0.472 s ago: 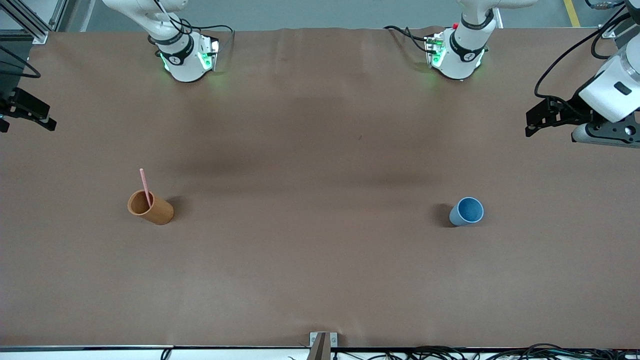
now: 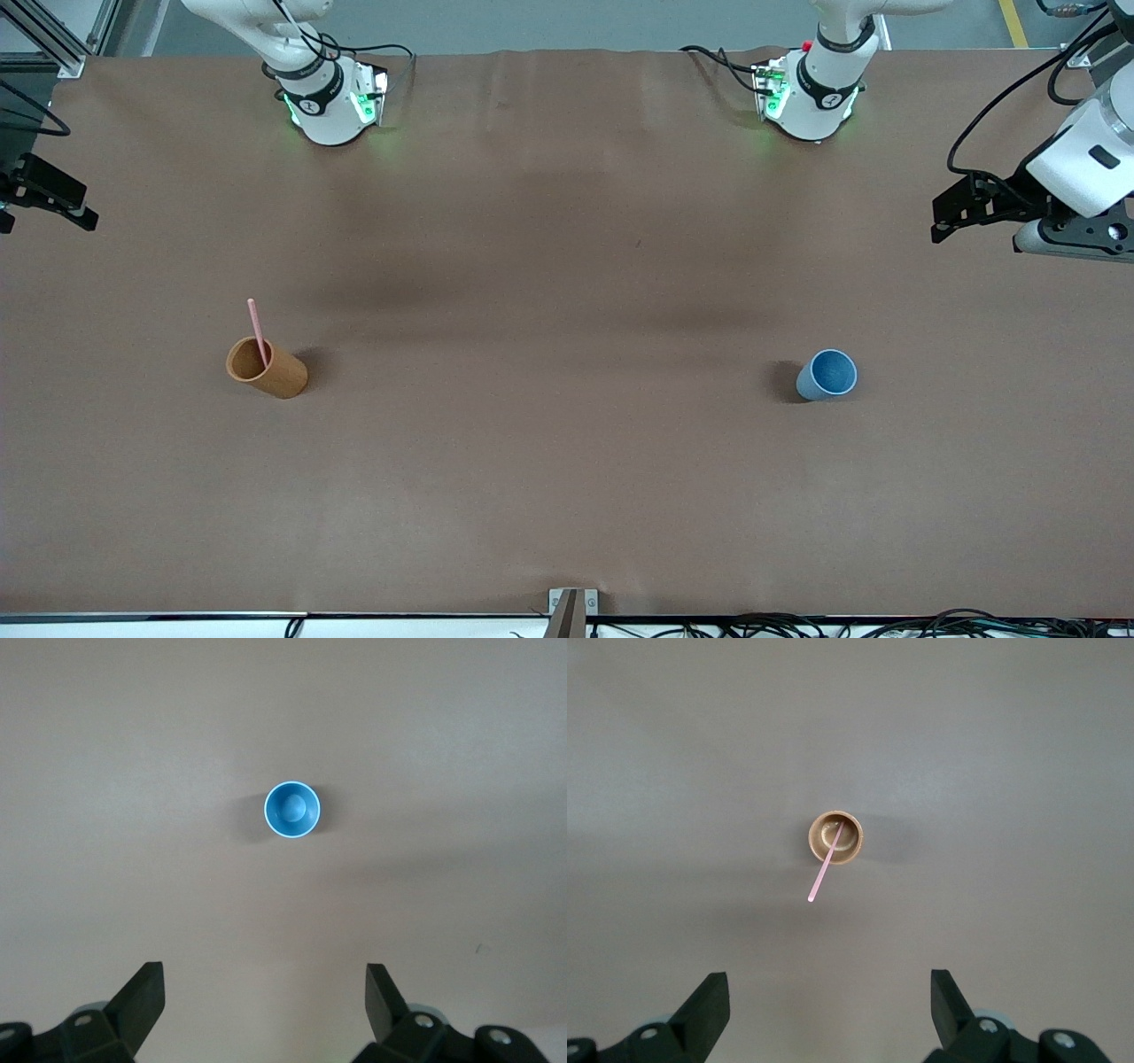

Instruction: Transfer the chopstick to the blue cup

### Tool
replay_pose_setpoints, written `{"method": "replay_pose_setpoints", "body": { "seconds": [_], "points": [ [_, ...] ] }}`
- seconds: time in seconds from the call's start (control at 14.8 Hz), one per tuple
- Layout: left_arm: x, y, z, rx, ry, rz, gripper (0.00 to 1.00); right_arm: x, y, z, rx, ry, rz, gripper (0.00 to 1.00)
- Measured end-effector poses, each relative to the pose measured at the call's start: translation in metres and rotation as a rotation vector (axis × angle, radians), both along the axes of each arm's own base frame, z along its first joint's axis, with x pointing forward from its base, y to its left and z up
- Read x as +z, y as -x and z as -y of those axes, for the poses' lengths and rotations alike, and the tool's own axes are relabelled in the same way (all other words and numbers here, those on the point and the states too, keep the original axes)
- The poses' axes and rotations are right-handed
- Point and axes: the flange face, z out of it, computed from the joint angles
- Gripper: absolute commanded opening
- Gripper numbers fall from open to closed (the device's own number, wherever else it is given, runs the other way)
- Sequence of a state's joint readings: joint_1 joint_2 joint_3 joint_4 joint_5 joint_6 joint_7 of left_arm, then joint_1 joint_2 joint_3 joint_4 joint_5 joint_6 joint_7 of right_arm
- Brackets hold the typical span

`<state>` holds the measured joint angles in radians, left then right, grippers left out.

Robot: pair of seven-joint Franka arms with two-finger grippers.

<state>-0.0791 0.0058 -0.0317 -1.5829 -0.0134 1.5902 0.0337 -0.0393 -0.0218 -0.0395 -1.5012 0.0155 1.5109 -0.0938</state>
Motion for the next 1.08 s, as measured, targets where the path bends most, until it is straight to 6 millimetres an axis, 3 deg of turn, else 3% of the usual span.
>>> {"method": "replay_pose_setpoints", "body": {
  "seconds": [0.13, 0.27, 0.47, 0.67, 0.88, 1.08],
  "points": [
    [-0.019, -0.010, -0.004, 0.007, -0.002, -0.025, 1.00, 0.000, 0.000, 0.000, 0.000, 0.000, 0.000, 1.00],
    [-0.057, -0.025, -0.017, 0.011, -0.002, -0.044, 1.00, 0.000, 0.000, 0.000, 0.000, 0.000, 0.000, 0.99],
    [-0.155, -0.039, -0.048, 0.014, 0.002, -0.006, 1.00, -0.001, 0.000, 0.000, 0.000, 0.000, -0.003, 0.99],
    [-0.247, -0.027, -0.057, 0.010, 0.002, 0.032, 1.00, -0.007, -0.002, 0.000, 0.000, 0.000, -0.001, 0.99],
    [-0.316, -0.021, -0.045, 0.002, 0.007, 0.034, 1.00, -0.052, -0.016, 0.001, -0.002, 0.001, 0.012, 0.98],
    [-0.359, -0.027, -0.040, 0.038, 0.041, 0.042, 1.00, -0.109, -0.028, -0.001, 0.000, 0.003, 0.019, 0.97]
  ]
}}
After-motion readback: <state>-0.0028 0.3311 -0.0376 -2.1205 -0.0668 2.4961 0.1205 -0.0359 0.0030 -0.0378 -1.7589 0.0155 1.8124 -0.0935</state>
